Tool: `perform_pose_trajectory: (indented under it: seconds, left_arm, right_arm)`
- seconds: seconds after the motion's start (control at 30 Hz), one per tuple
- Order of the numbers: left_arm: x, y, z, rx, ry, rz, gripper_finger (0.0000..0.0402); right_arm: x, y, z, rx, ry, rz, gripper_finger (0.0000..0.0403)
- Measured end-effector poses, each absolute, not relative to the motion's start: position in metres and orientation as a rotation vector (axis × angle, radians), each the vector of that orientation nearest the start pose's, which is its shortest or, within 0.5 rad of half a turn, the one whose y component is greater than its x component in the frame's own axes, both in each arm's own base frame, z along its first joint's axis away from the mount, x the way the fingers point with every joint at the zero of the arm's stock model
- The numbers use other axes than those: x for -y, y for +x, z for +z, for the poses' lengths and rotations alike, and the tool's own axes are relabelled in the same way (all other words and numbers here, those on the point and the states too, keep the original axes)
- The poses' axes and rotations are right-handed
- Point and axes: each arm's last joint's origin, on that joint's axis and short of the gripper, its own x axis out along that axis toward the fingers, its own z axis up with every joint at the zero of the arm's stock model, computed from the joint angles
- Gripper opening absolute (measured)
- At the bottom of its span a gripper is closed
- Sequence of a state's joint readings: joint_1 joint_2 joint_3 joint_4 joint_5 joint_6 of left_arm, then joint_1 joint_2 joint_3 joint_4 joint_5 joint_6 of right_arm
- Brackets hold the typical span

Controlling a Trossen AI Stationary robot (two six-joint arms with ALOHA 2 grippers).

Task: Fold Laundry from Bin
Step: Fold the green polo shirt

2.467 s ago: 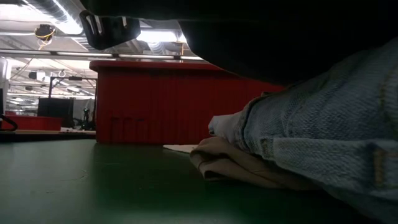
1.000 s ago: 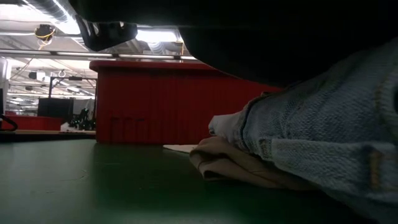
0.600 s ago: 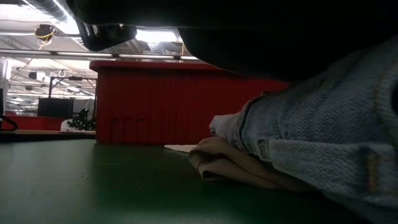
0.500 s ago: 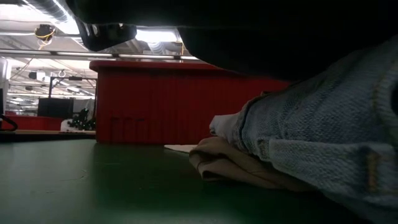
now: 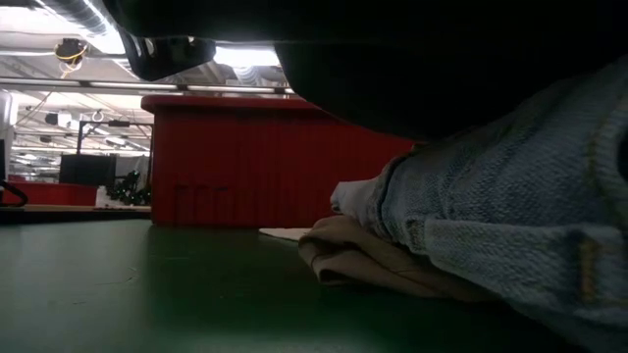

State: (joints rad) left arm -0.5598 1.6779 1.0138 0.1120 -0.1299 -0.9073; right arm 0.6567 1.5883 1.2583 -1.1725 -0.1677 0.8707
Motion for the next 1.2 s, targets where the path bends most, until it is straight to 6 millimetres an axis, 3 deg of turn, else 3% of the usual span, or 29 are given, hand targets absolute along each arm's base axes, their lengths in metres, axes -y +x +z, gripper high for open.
perform_pose_trajectory:
  seconds: [0.13,0.37,0.63,0.77,0.93,1.2]
  left_arm:
    - [0.188,0.307,0.212,-0.667,-0.686,-0.149,0.0011]
    - [0.188,0.307,0.211,-0.670,-0.690,-0.145,0.0011]
    - [0.188,0.307,0.211,-0.668,-0.689,-0.139,0.0011]
    - [0.188,0.307,0.211,-0.669,-0.689,-0.139,0.0011]
    - [0.188,0.307,0.211,-0.669,-0.688,-0.138,0.0011]
    - [0.188,0.307,0.211,-0.669,-0.688,-0.138,0.0011]
  right_arm:
    - [-0.178,0.219,0.254,-1.570,0.334,-0.057,0.0177]
    - [-0.200,0.218,0.255,-1.376,0.284,-0.036,0.0177]
    - [-0.209,0.222,0.238,-1.406,0.233,-0.053,0.0174]
    - [-0.211,0.224,0.236,-1.401,0.200,-0.004,0.0130]
    - [-0.210,0.223,0.236,-1.402,0.184,-0.012,0.0019]
    - [-0.208,0.223,0.236,-1.381,0.154,-0.050,0.0021]
